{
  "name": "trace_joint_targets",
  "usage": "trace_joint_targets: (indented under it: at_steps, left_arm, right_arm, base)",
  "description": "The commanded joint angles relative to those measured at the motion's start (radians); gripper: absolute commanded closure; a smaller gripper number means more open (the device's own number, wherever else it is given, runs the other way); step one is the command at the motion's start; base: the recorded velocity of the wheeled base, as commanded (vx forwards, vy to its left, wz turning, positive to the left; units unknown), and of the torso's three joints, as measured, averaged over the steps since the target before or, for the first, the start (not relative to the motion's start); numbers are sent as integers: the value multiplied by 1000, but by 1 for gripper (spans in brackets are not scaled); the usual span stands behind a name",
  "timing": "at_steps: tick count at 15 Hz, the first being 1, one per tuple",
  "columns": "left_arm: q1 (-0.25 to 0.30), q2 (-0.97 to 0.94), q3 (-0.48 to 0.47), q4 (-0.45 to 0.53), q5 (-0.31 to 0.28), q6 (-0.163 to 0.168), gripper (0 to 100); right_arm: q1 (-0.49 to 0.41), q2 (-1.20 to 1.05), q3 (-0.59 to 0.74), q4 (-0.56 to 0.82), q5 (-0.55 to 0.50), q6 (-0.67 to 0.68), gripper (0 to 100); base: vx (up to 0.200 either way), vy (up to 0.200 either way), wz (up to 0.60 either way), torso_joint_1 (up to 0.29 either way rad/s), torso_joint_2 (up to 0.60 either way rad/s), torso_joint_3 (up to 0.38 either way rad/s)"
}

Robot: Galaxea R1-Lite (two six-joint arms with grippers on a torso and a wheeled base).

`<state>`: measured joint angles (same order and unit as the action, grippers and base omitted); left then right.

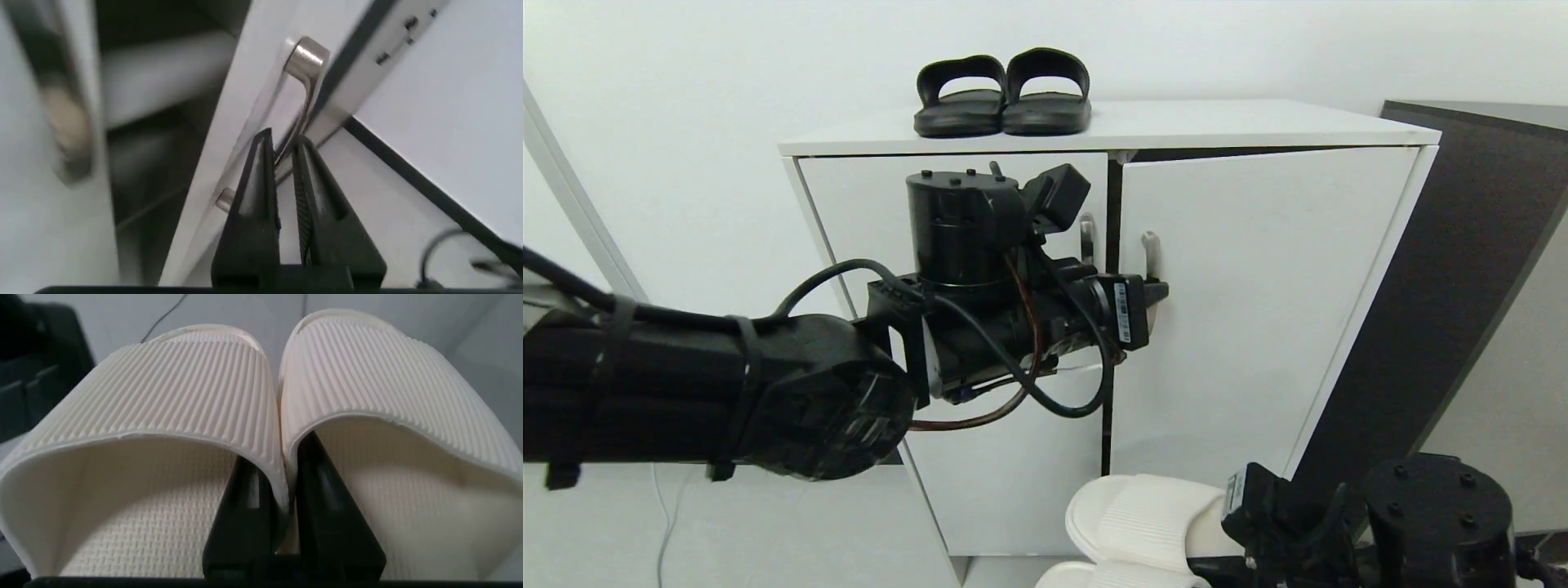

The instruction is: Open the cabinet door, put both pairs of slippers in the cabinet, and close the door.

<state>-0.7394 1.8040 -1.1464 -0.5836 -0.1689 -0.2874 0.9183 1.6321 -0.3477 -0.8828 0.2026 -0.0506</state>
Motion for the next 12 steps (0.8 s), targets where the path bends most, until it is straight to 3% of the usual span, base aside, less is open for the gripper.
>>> trace_joint_targets:
  at_steps: [1, 5, 8, 12]
  left_arm:
    - [-34, -83, 70, -1, 0, 4, 100]
    - [-89, -169, 185, -28, 2, 5, 100]
    - [-77, -193, 241, -90, 14, -2, 100]
    - [-6, -160, 223, -130, 17, -81, 100]
  right_arm:
    - [2, -18, 47, -15, 34, -25, 100]
    - [2, -23, 84, -27, 63, -75, 100]
    - [2, -23, 87, -27, 66, -94, 100]
    - [4, -18, 88, -25, 66, -94, 100]
  base:
    - [0, 0, 0, 0, 0, 0]
    - [0, 0, 0, 0, 0, 0]
    - [0, 0, 0, 0, 0, 0]
    - [0, 0, 0, 0, 0, 0]
